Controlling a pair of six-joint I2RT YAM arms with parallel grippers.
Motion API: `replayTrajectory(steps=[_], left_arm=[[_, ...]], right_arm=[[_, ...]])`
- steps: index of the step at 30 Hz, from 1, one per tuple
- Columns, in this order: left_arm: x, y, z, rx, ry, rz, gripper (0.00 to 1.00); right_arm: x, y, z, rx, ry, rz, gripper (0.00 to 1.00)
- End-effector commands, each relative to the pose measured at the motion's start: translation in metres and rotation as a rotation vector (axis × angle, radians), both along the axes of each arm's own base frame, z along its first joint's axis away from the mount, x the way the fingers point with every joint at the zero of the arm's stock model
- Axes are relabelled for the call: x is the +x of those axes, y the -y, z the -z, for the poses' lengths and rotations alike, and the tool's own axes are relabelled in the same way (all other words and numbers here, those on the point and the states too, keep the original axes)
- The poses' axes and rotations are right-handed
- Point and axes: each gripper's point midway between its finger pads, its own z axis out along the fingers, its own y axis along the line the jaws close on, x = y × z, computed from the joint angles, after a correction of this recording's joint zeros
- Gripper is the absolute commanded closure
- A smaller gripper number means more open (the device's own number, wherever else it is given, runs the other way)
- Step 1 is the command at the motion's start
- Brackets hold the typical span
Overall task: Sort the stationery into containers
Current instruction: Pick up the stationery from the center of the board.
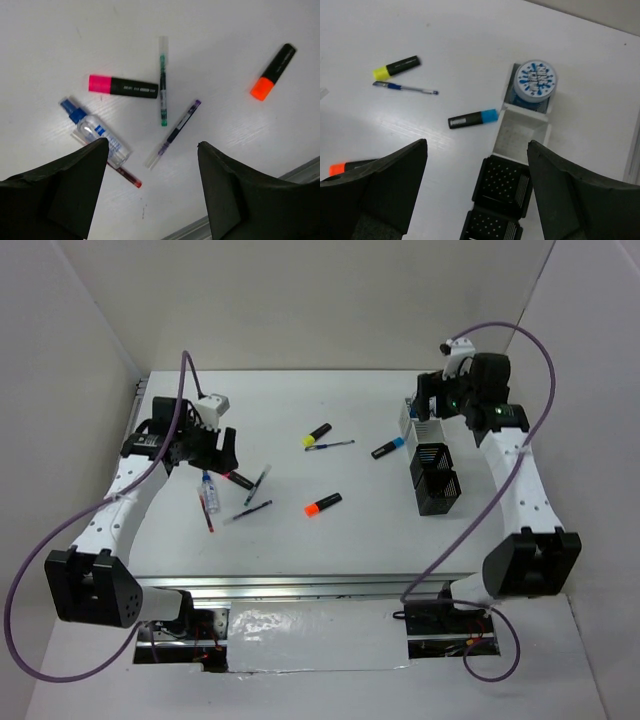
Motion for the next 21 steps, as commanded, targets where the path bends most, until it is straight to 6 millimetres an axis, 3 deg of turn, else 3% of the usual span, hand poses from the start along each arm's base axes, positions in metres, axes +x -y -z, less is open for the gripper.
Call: replayTrajectory(steps=[1, 2, 3, 5, 9, 14, 20, 21], left_arm=[[-0.005, -0.026, 0.032, 0.112, -0.083, -0.108, 0.17], [-0.005, -0.034, 0.043, 0.130, -0.110, -0.150, 0.20], [-0.005, -0.039, 0.050, 0.144, -0.132, -0.181, 0.24], [-0.006, -0.052, 0.071, 0.185, -0.191, -0.240, 0.25], [-0.001, -0.068, 0.089, 0.215, -0.224, -0.287, 0.28], [0.012, -0.075, 0.110, 0.199, -0.311, -0.364, 0.45], [0.016, -0.074, 0.134, 0.200, -0.402, -0.380, 0.45], [0.017, -0.083, 0.135, 0.195, -0.410, -0.406, 0.45]], right_arm=[[-0.036, -0.013, 0.042, 0.029, -0.090, -0.039, 0.14], [-0.047, -0.014, 0.041, 0.033, -0.083, -0.042, 0.14], [-0.056, -0.014, 0.062, 0.039, -0.121, -0.038, 0.15], [-0.066, -0.025, 0.072, 0.047, -0.135, -0.063, 0.16], [-0.080, -0.032, 0.087, 0.055, -0.163, -0.075, 0.16], [-0.080, -0.038, 0.093, 0.069, -0.184, -0.086, 0.17], [-0.077, -0.041, 0.093, 0.073, -0.188, -0.092, 0.18], [-0.077, -0.041, 0.093, 0.072, -0.189, -0.091, 0.18]])
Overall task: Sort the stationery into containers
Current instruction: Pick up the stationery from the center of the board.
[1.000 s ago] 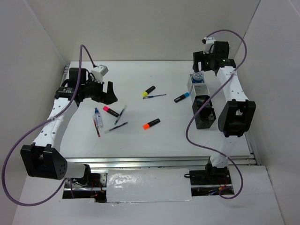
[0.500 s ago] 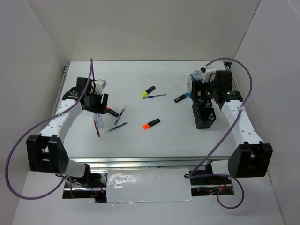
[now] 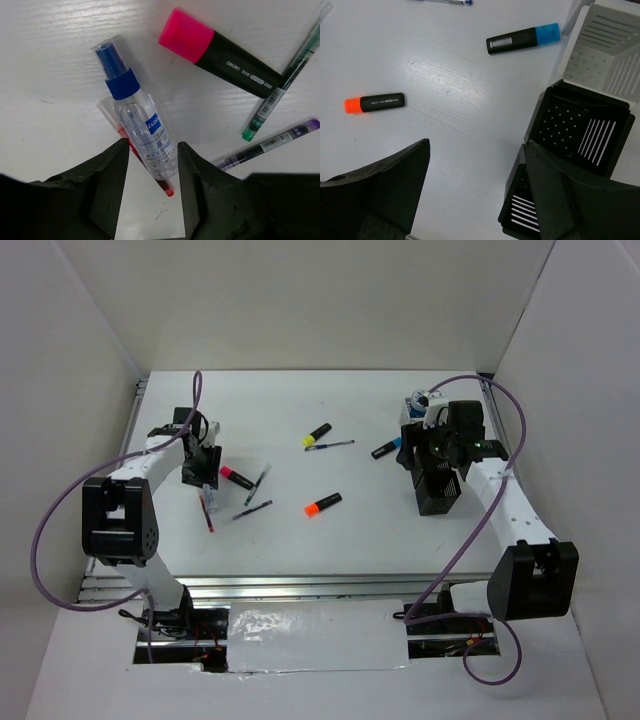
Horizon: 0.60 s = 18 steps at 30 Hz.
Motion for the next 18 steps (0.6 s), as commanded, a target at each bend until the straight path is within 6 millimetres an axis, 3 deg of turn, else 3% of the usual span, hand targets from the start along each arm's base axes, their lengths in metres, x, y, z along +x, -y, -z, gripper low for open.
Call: replayTrajectory(steps=[1, 10, 17, 18], left_arm=[[0.008, -0.009, -0.002, 0.000, 0.002, -0.057, 0.44], [0.005, -0.006, 0.022, -0.026, -0.086, -0.060, 0.45], [0.006, 0.004, 0.025, -0.046, -0.095, -0.035, 0.47], [0.006, 0.014, 0.025, -0.042, -0.092, -0.007, 0.47]], right_arm=[[0.011, -0.007, -0.023, 0.017, 0.076, -0.012, 0.18], [0.015, -0.008, -0.020, 0.016, 0.066, -0.018, 0.18], [0.017, -0.009, -0.017, 0.015, 0.058, -0.014, 0.18], [0.017, -0.009, -0.015, 0.014, 0.052, -0.014, 0.18]])
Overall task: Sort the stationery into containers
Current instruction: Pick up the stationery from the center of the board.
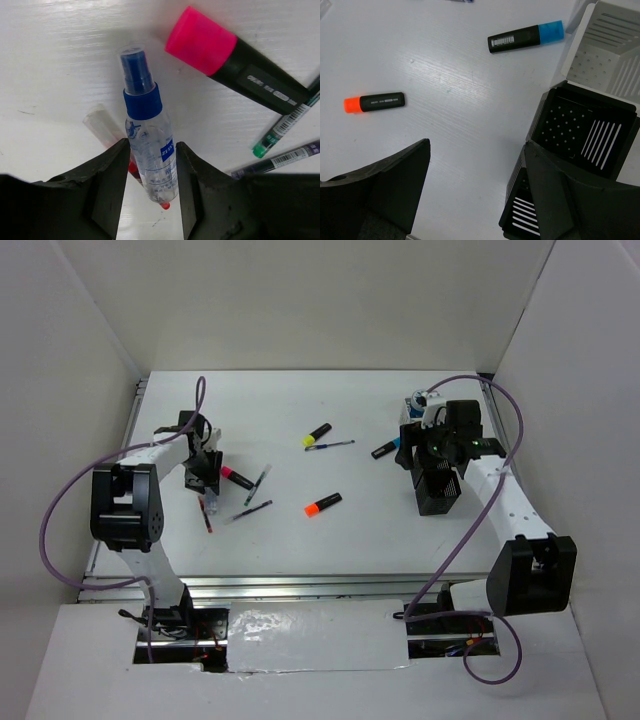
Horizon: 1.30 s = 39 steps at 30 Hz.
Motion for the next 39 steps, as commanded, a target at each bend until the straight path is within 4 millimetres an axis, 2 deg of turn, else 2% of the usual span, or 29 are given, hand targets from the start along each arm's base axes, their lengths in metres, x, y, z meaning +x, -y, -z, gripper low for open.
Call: replayTrajectory(steps=[1, 17, 21, 23, 25, 27, 28, 29, 30, 31, 34, 35, 36, 37, 38, 39], left_arm=[[0.008, 0.020, -0.007, -0.023, 0.021, 0.038, 0.47], [0.000, 0.030, 0.013, -0.061, -0.039, 0.042, 0.48], [0.002, 0.035, 0.005, -0.097, -0.012, 0.057, 0.55], [0.007, 0.041, -0.012, -0.142, 0.037, 0.069, 0.61], [0.012, 0.043, -0.039, -0.181, 0.116, 0.073, 0.66], [0.016, 0.054, -0.066, -0.250, 0.199, 0.095, 0.67], [0.021, 0.058, -0.096, -0.271, 0.300, 0.106, 0.68], [0.022, 0.066, -0.113, -0.310, 0.350, 0.128, 0.69], [0.022, 0.071, -0.142, -0.331, 0.436, 0.152, 0.70], [0.023, 0.078, -0.159, -0.362, 0.490, 0.170, 0.71], [0.013, 0.107, -0.214, -0.485, 0.633, 0.279, 0.74], [0.007, 0.120, -0.223, -0.523, 0.654, 0.323, 0.75], [-0.004, 0.133, -0.241, -0.580, 0.693, 0.381, 0.78], [-0.007, 0.142, -0.255, -0.616, 0.741, 0.418, 0.78], [-0.016, 0.156, -0.259, -0.660, 0.747, 0.467, 0.78], [-0.030, 0.168, -0.273, -0.719, 0.773, 0.533, 0.79]], right_arm=[[0.015, -0.007, -0.020, 0.010, 0.069, -0.012, 0.18], [0.020, -0.011, -0.025, 0.017, 0.067, -0.016, 0.18], [0.020, -0.017, -0.035, 0.030, 0.081, -0.027, 0.18], [0.019, -0.019, -0.045, 0.046, 0.101, -0.033, 0.18], [0.018, -0.023, -0.057, 0.066, 0.126, -0.046, 0.18], [0.015, -0.030, -0.070, 0.097, 0.145, -0.061, 0.19], [0.014, -0.031, -0.080, 0.113, 0.167, -0.059, 0.19], [0.013, -0.035, -0.088, 0.125, 0.183, -0.068, 0.19], [0.010, -0.037, -0.100, 0.137, 0.213, -0.074, 0.19], [0.007, -0.043, -0.113, 0.164, 0.235, -0.093, 0.19], [-0.002, -0.058, -0.144, 0.232, 0.288, -0.145, 0.18], [-0.006, -0.063, -0.154, 0.250, 0.305, -0.167, 0.18], [-0.010, -0.066, -0.165, 0.261, 0.336, -0.190, 0.18], [-0.017, -0.077, -0.175, 0.327, 0.331, -0.217, 0.17], [-0.022, -0.084, -0.183, 0.354, 0.339, -0.247, 0.17], [-0.028, -0.091, -0.191, 0.379, 0.346, -0.275, 0.17]])
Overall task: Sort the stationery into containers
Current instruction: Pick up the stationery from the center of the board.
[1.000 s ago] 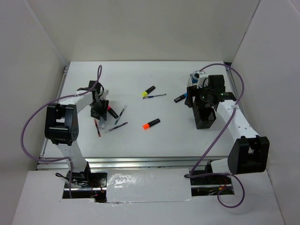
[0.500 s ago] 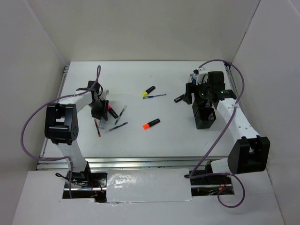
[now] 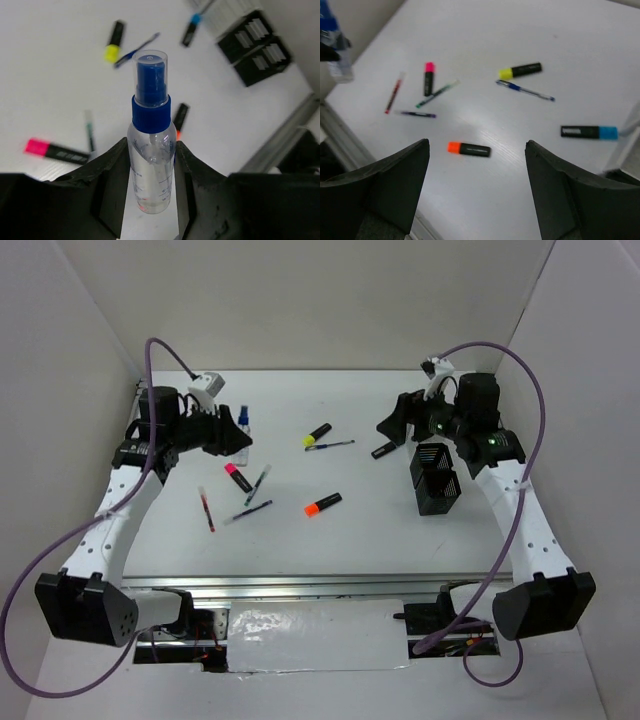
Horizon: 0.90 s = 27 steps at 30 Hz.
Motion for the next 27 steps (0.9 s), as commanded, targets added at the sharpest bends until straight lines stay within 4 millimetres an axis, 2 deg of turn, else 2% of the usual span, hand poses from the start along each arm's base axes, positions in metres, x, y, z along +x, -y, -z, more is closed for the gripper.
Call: replayTrajectory(steps=[1, 2, 4, 5, 6, 7, 10, 19, 27], left_arm=[[-0.036, 0.053, -0.034, -0.182, 0.082, 0.258, 0.80], [-0.045, 0.065, -0.052, -0.203, 0.170, 0.318, 0.80], [-0.060, 0.079, -0.058, -0.242, 0.206, 0.381, 0.82], [-0.068, 0.088, -0.072, -0.256, 0.269, 0.421, 0.83], [-0.071, 0.092, -0.072, -0.262, 0.267, 0.432, 0.85], [-0.074, 0.096, -0.077, -0.285, 0.272, 0.455, 0.85], [-0.076, 0.099, -0.082, -0.308, 0.271, 0.490, 0.86], [-0.081, 0.109, -0.083, -0.361, 0.236, 0.541, 0.87], [-0.087, 0.115, -0.073, -0.339, 0.230, 0.571, 0.87]], right_arm=[[-0.028, -0.037, -0.068, 0.165, 0.113, -0.176, 0.16], [-0.035, -0.048, -0.072, 0.185, 0.108, -0.219, 0.16], [-0.045, -0.064, -0.084, 0.235, 0.100, -0.292, 0.17], [-0.050, -0.076, -0.087, 0.249, 0.092, -0.332, 0.17], [-0.055, -0.083, -0.096, 0.260, 0.102, -0.355, 0.17], [-0.054, -0.089, -0.095, 0.269, 0.081, -0.373, 0.17], [-0.065, -0.109, -0.106, 0.283, 0.085, -0.440, 0.17], [-0.071, -0.169, -0.094, 0.261, 0.041, -0.558, 0.23], [-0.063, -0.184, -0.102, 0.275, 0.037, -0.575, 0.26]])
